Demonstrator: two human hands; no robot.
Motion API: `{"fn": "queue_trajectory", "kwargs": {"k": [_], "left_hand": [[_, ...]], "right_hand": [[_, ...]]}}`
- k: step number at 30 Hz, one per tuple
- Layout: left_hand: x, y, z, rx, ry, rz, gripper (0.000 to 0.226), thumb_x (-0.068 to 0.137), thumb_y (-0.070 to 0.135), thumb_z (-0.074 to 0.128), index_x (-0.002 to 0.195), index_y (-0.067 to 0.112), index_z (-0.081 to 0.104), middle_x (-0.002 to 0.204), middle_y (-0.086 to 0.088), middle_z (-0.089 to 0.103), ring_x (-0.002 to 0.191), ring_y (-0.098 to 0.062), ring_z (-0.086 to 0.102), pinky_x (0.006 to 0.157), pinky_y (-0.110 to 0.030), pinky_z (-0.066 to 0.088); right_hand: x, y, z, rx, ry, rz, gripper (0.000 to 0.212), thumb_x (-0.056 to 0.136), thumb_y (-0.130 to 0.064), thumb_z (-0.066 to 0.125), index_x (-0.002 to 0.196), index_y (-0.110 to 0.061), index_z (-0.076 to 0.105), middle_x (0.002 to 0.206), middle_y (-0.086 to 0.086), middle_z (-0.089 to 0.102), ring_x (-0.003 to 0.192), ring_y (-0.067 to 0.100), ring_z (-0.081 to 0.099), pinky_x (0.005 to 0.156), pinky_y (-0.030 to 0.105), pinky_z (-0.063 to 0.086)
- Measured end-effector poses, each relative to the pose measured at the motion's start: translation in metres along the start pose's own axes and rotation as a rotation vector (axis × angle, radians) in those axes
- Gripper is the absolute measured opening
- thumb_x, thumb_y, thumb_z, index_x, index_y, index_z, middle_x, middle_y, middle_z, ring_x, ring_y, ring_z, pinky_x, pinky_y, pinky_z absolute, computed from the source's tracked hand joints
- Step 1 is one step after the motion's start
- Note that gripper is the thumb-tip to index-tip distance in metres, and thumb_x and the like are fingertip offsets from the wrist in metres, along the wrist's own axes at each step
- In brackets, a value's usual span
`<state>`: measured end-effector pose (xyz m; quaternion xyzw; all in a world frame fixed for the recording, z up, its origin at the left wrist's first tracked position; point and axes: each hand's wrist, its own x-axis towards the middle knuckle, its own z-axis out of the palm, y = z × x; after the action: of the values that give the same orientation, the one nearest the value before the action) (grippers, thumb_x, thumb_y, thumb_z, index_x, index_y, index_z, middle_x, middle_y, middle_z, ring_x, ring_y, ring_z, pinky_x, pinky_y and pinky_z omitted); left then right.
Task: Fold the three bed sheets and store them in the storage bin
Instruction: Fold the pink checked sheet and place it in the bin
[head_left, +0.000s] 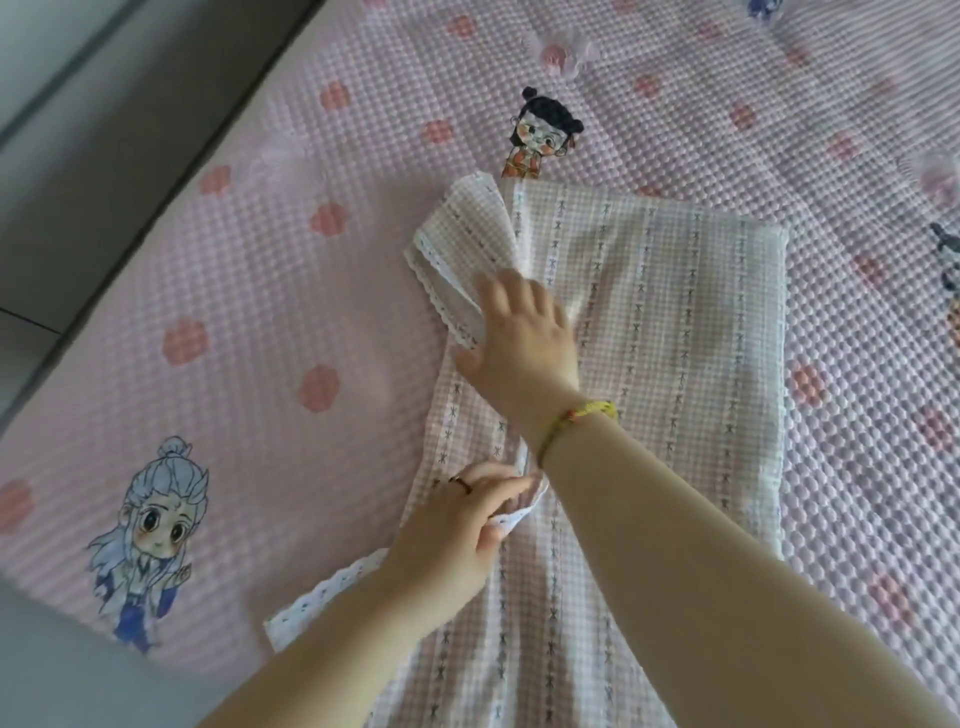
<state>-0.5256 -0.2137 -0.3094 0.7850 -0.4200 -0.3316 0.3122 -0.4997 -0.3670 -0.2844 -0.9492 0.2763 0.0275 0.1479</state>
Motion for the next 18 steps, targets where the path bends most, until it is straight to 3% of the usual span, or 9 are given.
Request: {"fn": "queue_trajectory", "kwargs": {"k": [2,5,8,10,11,13,16,18], "left_hand": [[-0.021,-0.001,-0.006,0.135,0.105,-0.090,0.042,0.081,0.031,0.057,0.120,0.039,0.043,0.114,0.019,0.057,0.092,0.001,0.059,0.070,-0.008,0.040],[-0.043,0.003,-0.013,0.351,-0.046,-0.311,0.041,0.084,0.052,0.052,0.119,0.034,0.042,0.109,0.007,0.062,0.100,-0.009,0.060,0.070,-0.018,0.039],[-0.050,0.011,-0.025,0.480,-0.089,-0.298,0.034,0.073,0.057,0.063,0.092,0.031,0.053,0.072,0.006,0.060,0.086,-0.005,0.064,0.044,-0.008,0.018],[-0.053,0.018,-0.027,0.429,-0.131,-0.333,0.025,0.083,0.053,0.052,0.086,0.031,0.042,0.077,0.006,0.054,0.101,-0.009,0.059,0.053,-0.009,0.028],[-0.055,0.020,-0.022,0.395,-0.194,-0.357,0.020,0.087,0.051,0.046,0.089,0.032,0.040,0.092,0.006,0.058,0.109,-0.011,0.056,0.066,-0.017,0.038],[-0.053,0.026,-0.014,0.337,-0.277,-0.370,0.024,0.090,0.049,0.043,0.107,0.033,0.041,0.116,0.008,0.058,0.114,-0.012,0.053,0.081,-0.023,0.038],[-0.054,0.032,0.005,0.252,-0.425,-0.306,0.037,0.090,0.039,0.048,0.126,0.032,0.039,0.126,0.005,0.055,0.117,-0.015,0.051,0.085,-0.024,0.038],[-0.058,0.031,0.016,0.215,-0.463,-0.292,0.048,0.090,0.034,0.049,0.135,0.032,0.032,0.128,0.002,0.054,0.119,-0.015,0.050,0.095,-0.025,0.039]], "right_hand": [[0.019,-0.010,0.015,-0.149,-0.061,0.006,0.067,0.092,-0.032,0.048,0.146,-0.018,0.010,0.148,0.007,0.020,0.134,0.027,0.024,0.102,0.042,0.033],[0.039,-0.010,0.020,-0.224,-0.103,0.066,0.052,0.093,-0.011,0.044,0.140,-0.009,0.023,0.140,0.011,0.032,0.125,0.030,0.037,0.083,0.038,0.044],[0.051,0.003,-0.003,0.027,-0.029,0.093,0.028,0.093,-0.007,0.040,0.120,-0.004,0.046,0.119,0.012,0.053,0.106,0.030,0.053,0.071,0.034,0.039],[0.056,0.023,-0.017,0.387,0.124,0.231,0.020,0.093,-0.015,0.043,0.108,-0.006,0.052,0.094,0.009,0.059,0.085,0.023,0.054,0.062,0.026,0.035],[0.055,0.036,-0.022,0.585,0.217,0.354,0.015,0.092,-0.015,0.044,0.103,-0.010,0.053,0.081,0.003,0.056,0.080,0.018,0.051,0.058,0.024,0.035],[0.048,0.064,-0.023,0.873,0.336,0.622,0.008,0.090,-0.012,0.047,0.097,-0.016,0.048,0.070,-0.006,0.048,0.078,0.015,0.049,0.059,0.020,0.036],[0.026,0.087,-0.015,1.038,0.193,0.840,0.002,0.091,-0.017,0.050,0.090,-0.016,0.051,0.073,-0.002,0.051,0.069,0.017,0.050,0.057,0.021,0.043],[0.019,0.089,-0.014,1.064,0.153,0.860,0.020,0.092,-0.022,0.052,0.074,-0.019,0.045,0.064,-0.001,0.045,0.055,0.016,0.044,0.044,0.017,0.039]]}}
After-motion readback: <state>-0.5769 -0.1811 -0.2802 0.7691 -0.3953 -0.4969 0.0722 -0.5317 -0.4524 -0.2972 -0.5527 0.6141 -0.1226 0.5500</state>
